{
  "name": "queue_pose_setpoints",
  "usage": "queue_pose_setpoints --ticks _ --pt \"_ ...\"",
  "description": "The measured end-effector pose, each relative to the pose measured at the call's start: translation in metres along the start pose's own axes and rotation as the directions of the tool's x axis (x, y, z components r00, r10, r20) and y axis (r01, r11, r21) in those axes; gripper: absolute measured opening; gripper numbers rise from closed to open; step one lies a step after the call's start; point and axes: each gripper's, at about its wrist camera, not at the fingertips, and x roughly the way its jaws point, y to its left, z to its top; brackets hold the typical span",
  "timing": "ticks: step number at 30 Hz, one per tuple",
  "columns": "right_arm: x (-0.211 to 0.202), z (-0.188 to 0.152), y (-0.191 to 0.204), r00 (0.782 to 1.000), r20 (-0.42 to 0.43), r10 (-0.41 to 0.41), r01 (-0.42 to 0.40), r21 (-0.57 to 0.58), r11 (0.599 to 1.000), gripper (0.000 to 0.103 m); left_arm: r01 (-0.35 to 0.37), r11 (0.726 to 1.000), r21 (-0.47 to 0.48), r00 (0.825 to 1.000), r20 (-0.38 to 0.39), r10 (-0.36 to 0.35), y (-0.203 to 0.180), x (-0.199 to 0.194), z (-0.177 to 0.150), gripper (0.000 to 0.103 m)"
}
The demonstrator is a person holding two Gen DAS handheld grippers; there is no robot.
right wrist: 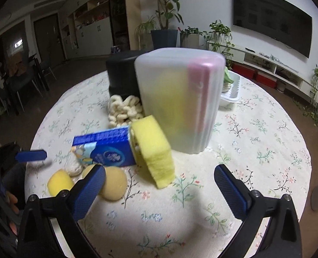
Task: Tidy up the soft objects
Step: 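Grasp the yellow makeup egg with the left tool while the right tool grasps a yellow sponge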
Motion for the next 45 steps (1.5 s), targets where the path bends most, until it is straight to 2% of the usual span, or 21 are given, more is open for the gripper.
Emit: queue_pose_setpoints --ticks 4,10,19,25,28,33,35,37,45 --pt "0.005 0.003 -0.008 1.000 -0.007 0.003 -0.002 0.020 1.000 0.103 0.009 1.000 -0.009 1.000 -0.020 -0.009 -0.002 0.007 0.001 0.103" --pt "0.019 0.006 -0.004 0.999 -0.047 0.006 -0.006 -0.004 1.000 0.102 -0.013 0.999 -0.038 0.999 -0.036 0.012 0.001 0.012 0.000 0.103" --pt "0.026 0.007 -0.005 0.999 -0.047 -0.008 0.008 -0.006 1.000 0.089 -0.020 0.998 -0.053 0.999 -0.044 0.018 0.002 0.016 -0.003 0.103" --pt "0.028 0.007 -0.001 0.999 -0.043 -0.007 0.006 -0.023 1.000 0.088 -0.035 0.997 -0.067 0.998 -0.046 0.032 0.003 0.017 -0.003 0.101" --pt "0.031 0.007 0.003 0.999 -0.053 -0.005 0.003 -0.042 0.999 0.078 -0.030 0.997 -0.078 0.999 -0.042 0.027 0.004 0.017 -0.005 0.098" --pt "0.034 0.005 0.007 0.998 -0.066 -0.001 -0.003 -0.064 0.998 0.059 -0.002 0.999 -0.049 0.999 -0.045 0.000 -0.007 0.018 -0.007 0.075" --pt "0.035 0.004 0.008 0.997 -0.071 -0.003 -0.002 -0.074 0.997 0.045 0.008 0.999 -0.035 0.999 -0.041 -0.010 -0.011 0.017 -0.008 0.067" --pt "0.037 0.002 0.009 0.996 -0.084 0.004 -0.011 -0.076 0.997 0.033 0.018 0.999 -0.035 0.999 -0.038 -0.020 -0.012 0.016 -0.008 0.064" --pt "0.033 -0.001 0.009 0.996 -0.082 0.028 -0.034 -0.071 0.997 0.029 0.061 0.995 -0.073 0.998 -0.029 -0.064 -0.006 0.014 -0.006 0.062"
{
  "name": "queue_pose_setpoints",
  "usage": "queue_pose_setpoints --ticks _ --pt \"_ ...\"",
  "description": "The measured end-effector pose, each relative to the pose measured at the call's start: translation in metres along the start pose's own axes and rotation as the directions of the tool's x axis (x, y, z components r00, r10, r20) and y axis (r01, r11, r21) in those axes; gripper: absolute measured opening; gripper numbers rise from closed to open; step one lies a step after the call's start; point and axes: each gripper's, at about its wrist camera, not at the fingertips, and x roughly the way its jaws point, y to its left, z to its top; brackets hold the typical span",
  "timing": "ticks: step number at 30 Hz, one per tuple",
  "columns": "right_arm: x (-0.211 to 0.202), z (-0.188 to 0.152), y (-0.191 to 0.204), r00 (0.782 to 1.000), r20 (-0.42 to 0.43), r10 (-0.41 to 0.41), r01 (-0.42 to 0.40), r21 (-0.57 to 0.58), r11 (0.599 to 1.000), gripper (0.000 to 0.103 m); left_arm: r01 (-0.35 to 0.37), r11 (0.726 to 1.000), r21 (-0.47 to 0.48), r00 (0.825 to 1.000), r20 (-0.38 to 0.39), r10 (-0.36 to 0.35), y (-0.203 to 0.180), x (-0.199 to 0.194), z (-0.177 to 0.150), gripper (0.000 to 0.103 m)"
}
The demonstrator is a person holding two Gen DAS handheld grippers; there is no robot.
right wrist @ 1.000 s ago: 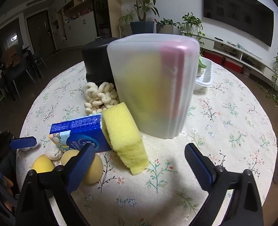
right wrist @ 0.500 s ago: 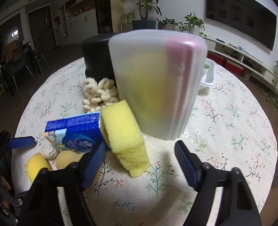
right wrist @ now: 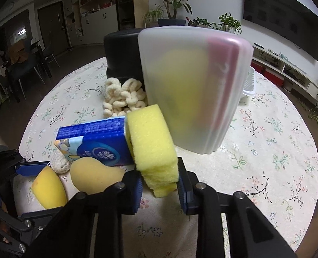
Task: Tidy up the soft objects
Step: 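Grasp the yellow makeup egg with the left tool while the right tool grasps a yellow sponge, then carry the makeup egg and yellow sponge over the white tray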
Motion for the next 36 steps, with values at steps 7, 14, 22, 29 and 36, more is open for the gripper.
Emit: queue_pose_setpoints --ticks 7,14,22,29,36 --pt "-0.005 -0.005 -0.001 1.000 0.010 0.018 -0.018 0.022 1.000 0.026 0.015 1.000 -0.001 1.000 -0.002 -0.015 0.000 -0.001 -0.002 0.053" --pt "-0.006 -0.006 -0.001 1.000 0.011 -0.001 0.001 0.035 0.999 0.026 0.029 1.000 0.005 1.000 -0.002 -0.029 0.000 -0.004 -0.006 0.046" --pt "-0.007 -0.008 0.002 1.000 0.010 -0.025 0.025 0.027 0.999 0.024 0.038 0.999 0.013 0.999 0.012 -0.038 0.001 -0.008 -0.010 0.042" --pt "-0.019 -0.011 -0.009 0.999 0.040 -0.010 0.007 0.073 0.997 0.022 0.038 0.999 0.011 0.999 0.025 -0.038 0.001 -0.014 -0.010 0.041" --pt "-0.033 -0.015 -0.014 0.997 0.075 0.013 -0.021 0.113 0.993 0.022 0.020 1.000 -0.008 0.999 0.047 -0.020 0.011 -0.028 -0.010 0.040"
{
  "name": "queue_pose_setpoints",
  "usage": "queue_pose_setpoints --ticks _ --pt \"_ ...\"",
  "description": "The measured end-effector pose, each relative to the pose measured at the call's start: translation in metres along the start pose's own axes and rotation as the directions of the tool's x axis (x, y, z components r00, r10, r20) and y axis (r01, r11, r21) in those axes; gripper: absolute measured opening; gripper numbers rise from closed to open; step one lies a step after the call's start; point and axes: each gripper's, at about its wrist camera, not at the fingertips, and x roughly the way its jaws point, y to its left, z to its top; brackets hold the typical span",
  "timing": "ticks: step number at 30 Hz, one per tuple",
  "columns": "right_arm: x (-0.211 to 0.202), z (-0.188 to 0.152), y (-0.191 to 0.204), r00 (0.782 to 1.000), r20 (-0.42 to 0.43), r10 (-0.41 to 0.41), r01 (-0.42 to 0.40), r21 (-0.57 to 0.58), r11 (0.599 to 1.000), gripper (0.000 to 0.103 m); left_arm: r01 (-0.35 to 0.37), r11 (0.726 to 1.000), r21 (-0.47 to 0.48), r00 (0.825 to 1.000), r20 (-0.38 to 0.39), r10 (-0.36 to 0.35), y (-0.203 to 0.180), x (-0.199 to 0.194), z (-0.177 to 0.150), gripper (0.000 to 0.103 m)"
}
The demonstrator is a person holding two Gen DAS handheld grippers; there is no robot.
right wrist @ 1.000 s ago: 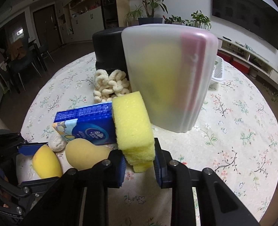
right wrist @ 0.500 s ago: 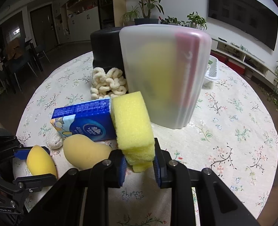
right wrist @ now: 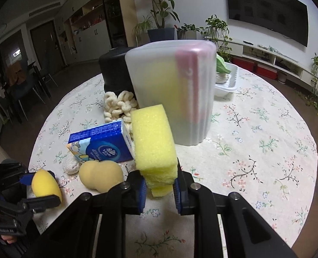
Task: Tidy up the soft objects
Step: 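Carry the makeup egg and yellow sponge over the white tray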
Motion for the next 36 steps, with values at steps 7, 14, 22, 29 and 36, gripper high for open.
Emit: queue_pose_setpoints --ticks 7,14,22,29,36 --pt "-0.019 -0.005 -0.005 0.999 0.019 0.029 -0.031 0.072 0.997 0.022 -0.027 1.000 0.013 0.998 0.052 0.026 0.007 -0.018 0.010 0.041" --pt "-0.043 -0.007 -0.001 1.000 0.023 0.017 -0.019 0.094 0.995 0.022 -0.051 0.999 -0.007 0.993 0.103 0.052 0.030 -0.029 0.038 0.041" --pt "-0.066 0.026 -0.016 0.999 0.042 -0.025 0.021 0.076 0.997 0.022 -0.077 0.996 -0.036 0.983 0.163 0.082 0.069 -0.039 0.085 0.041" --pt "-0.074 0.079 -0.047 0.990 0.062 -0.123 0.122 0.024 0.992 0.022 -0.126 0.992 0.029 0.968 0.221 0.116 0.094 -0.035 0.158 0.042" --pt "-0.044 0.156 -0.086 0.988 0.023 -0.153 0.153 0.006 0.988 0.022 -0.097 0.986 0.132 0.976 0.206 0.068 0.103 0.006 0.237 0.043"
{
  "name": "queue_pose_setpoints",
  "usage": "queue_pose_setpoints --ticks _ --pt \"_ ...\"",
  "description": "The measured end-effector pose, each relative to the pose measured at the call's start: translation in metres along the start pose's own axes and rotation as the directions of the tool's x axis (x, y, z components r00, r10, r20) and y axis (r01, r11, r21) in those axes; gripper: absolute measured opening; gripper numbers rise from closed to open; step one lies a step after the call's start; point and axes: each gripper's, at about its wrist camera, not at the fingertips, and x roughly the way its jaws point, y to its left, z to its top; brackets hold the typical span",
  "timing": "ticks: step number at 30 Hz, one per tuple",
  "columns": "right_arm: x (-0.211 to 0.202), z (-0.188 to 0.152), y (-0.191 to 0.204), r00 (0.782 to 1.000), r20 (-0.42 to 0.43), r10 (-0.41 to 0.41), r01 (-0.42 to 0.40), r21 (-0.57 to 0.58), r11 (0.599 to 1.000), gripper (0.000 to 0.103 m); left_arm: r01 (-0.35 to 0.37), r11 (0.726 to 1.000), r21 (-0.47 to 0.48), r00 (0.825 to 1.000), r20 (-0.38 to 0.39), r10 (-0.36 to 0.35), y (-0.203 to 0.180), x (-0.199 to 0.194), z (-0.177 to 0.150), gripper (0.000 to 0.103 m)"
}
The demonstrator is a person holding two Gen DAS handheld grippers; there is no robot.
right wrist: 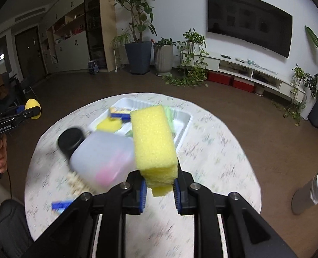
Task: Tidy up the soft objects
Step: 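Carry the makeup egg and yellow sponge over the white tray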
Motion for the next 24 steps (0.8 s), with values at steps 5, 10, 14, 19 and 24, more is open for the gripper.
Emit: queue_pose_setpoints --ticks 5,10,14,19,24 --pt "0.053 0.042 -0.002 0.997 -0.081 0.021 -0.025 -0.052 0.998 0.022 0.051 0.997 0.064 0.997 -0.069 -0.046 -0.004 0.060 0.030 0.043" --pt "0.116 0.066 0.008 0.984 -0.162 0.076 -0.096 -0.124 0.988 0.022 0.127 0.980 0.155 0.986 -0.131 -0.107 -0.020 0.114 0.037 0.044" --pt "0.154 0.069 0.022 0.966 -0.224 0.131 -0.173 -0.180 0.968 0.022 0.168 0.964 0.204 0.975 -0.178 -0.132 -0.032 0.144 0.036 0.044" --pt "0.187 0.063 0.033 0.937 -0.288 0.196 -0.262 -0.213 0.941 0.022 0.267 0.923 0.277 0.951 -0.228 -0.207 -0.051 0.167 0.035 0.045" --pt "0.206 0.060 0.034 0.912 -0.341 0.226 -0.307 -0.206 0.929 0.022 0.291 0.902 0.317 0.937 -0.283 -0.203 -0.066 0.191 0.028 0.046"
